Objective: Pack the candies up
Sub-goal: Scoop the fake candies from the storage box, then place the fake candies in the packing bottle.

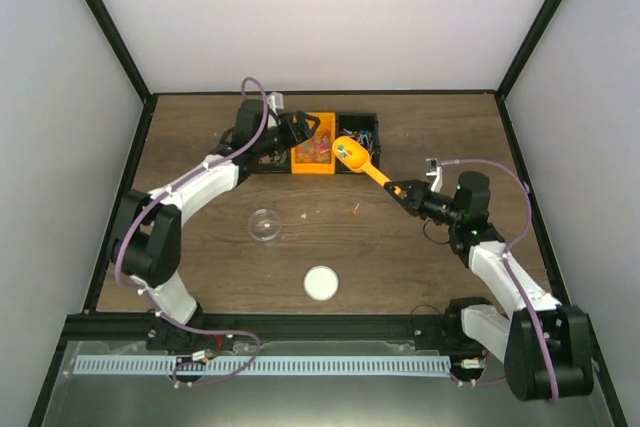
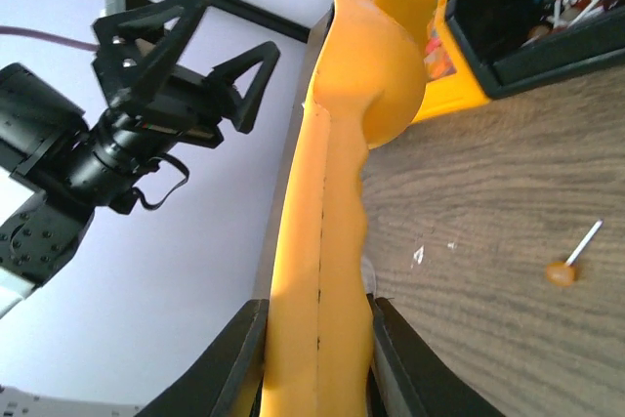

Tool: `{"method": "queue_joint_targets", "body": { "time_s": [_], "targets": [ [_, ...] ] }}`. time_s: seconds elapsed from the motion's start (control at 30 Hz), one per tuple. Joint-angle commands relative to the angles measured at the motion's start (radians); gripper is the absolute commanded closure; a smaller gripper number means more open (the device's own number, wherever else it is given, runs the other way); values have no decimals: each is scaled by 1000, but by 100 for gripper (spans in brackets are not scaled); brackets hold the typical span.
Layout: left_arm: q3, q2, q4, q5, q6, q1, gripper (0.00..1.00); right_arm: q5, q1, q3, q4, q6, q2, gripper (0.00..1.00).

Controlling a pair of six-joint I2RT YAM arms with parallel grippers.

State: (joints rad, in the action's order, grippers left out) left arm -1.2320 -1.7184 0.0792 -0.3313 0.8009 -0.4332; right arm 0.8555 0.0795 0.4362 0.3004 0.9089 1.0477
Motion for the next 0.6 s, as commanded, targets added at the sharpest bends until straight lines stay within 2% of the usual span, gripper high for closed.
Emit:
{"method": "queue_joint_targets", "body": {
  "time_s": [0.0,0.13,0.33,0.57],
  "targets": [
    [100,84,-58,86,-16,-4,9,88,-8,-19,-143,-56,-101,99],
    [219,178,-52,118,-16,-3,9,169,-4,-53,-149,-33,-155,99],
    [406,348,0,183,-3,48,9,184,1,-76,-236,-33,-251,99],
    [466,344,17,126,1,129,9,166,36,-57,-325,-26,-337,99]
  ]
}}
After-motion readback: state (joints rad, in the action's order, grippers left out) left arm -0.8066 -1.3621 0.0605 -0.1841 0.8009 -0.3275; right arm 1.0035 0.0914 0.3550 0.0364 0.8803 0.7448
